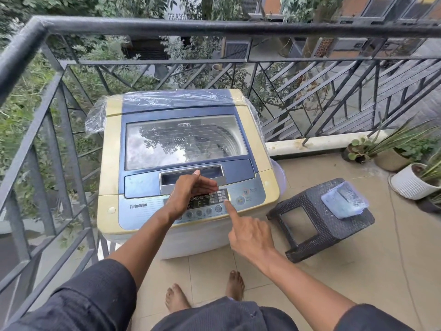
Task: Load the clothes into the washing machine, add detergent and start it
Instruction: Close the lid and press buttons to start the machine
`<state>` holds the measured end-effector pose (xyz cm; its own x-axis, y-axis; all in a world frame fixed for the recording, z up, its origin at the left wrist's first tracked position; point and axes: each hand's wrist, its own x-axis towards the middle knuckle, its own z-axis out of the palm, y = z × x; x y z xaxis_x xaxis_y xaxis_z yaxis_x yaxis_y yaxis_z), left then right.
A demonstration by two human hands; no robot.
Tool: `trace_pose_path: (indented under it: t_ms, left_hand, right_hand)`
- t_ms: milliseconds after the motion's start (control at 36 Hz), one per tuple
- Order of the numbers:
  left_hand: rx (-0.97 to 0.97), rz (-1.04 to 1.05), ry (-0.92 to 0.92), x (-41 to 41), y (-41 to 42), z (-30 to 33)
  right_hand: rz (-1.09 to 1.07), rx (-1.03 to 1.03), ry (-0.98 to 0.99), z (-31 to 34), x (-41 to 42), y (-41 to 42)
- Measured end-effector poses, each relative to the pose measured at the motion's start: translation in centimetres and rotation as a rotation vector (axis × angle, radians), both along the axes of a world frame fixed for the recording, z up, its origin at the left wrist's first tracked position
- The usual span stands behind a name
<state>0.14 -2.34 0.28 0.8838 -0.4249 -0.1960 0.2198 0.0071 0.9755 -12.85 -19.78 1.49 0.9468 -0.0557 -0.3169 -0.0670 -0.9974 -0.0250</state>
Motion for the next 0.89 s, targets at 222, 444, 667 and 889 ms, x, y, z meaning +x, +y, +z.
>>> trace_pose_path:
  t_ms: [222, 444, 667, 889]
  left_hand:
    - [0.000, -0.007, -0.012, -0.2, 0.4, 0.0]
    - [-0.024, 0.018, 0.010, -0.2, 1.6, -0.4]
    - [-0.023, 0.037, 0.016, -0.3, 2.0, -0.6]
    - [-0.048, 0.046, 0.028, -0.3, 1.8, -0.5]
  right_hand:
    - [0.105, 0.100, 0.022, -0.2, -0.4, 2.2]
    - [0.206, 0.152, -0.010, -0.7, -0.7, 3.6]
    - [0.226, 0.180, -0.005, -1.0, -0.4, 4.9]
    - [0.246, 0.181, -0.010, -0.7, -0.2, 5.5]
